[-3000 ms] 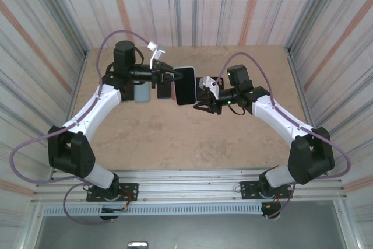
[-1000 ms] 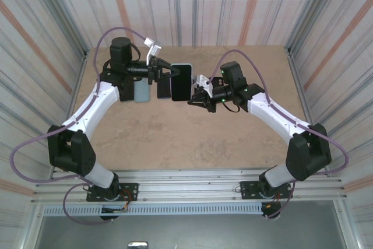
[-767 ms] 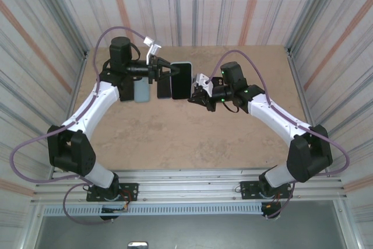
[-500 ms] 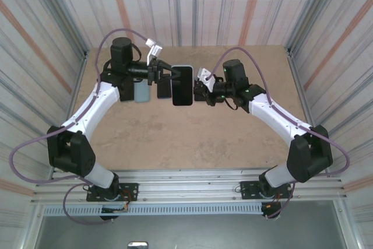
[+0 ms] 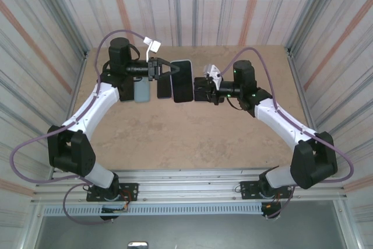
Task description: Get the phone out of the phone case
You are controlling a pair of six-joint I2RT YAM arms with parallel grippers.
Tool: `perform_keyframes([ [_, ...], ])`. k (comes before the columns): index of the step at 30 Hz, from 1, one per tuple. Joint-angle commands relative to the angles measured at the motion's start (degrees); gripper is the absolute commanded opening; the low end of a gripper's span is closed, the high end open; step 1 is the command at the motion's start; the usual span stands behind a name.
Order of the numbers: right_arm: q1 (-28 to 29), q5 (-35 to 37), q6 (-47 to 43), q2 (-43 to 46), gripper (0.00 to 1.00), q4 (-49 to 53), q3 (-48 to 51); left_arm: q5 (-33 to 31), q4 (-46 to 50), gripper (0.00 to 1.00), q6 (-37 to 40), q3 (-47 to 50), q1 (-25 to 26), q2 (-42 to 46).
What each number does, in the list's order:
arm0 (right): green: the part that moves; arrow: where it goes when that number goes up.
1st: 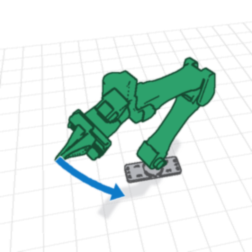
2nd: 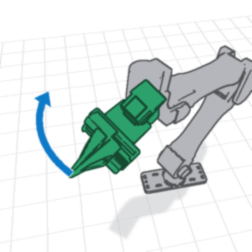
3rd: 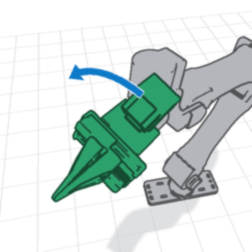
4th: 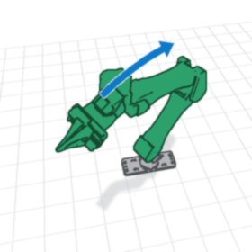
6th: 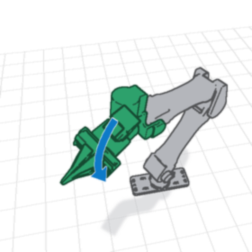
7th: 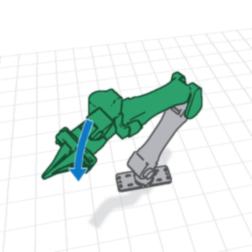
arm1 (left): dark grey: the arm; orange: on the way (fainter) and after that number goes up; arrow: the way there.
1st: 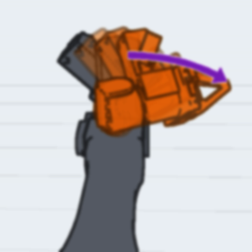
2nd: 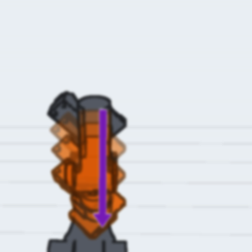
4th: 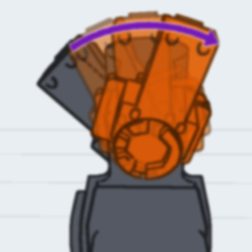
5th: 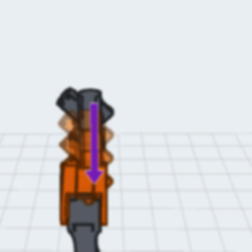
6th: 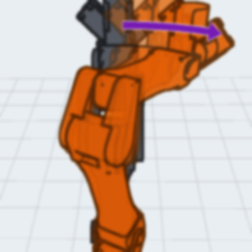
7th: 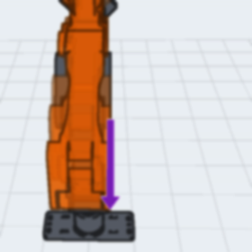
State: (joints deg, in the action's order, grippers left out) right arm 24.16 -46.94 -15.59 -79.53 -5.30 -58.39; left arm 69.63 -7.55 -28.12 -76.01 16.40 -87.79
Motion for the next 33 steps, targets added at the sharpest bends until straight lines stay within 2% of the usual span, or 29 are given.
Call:
perform_keyframes([
  [1,-1.4,-3.9,9.9,2.0,0.44,-6.6,2.8,-5.1,-8.6,0.0,-8.4,1.8,-0.7,1.5],
  [7,-1.9,-5.6,17.8,2.0,0.47,-13.2,5.7,-5.7,-15.8,0.0,-15.7,3.0,-0.8,0.7],
  [24,-1.7,-8.1,19.6,-1.1,0.46,-13.6,3.4,-5.7,-19.3,0.0,-18.7,3.5,-0.4,0.2],
  [33,-1.4,-8.5,22.5,-2.5,0.46,-15.2,2.3,-8.7,-20.8,0.0,-20.9,5.8,0.2,1.0],
])
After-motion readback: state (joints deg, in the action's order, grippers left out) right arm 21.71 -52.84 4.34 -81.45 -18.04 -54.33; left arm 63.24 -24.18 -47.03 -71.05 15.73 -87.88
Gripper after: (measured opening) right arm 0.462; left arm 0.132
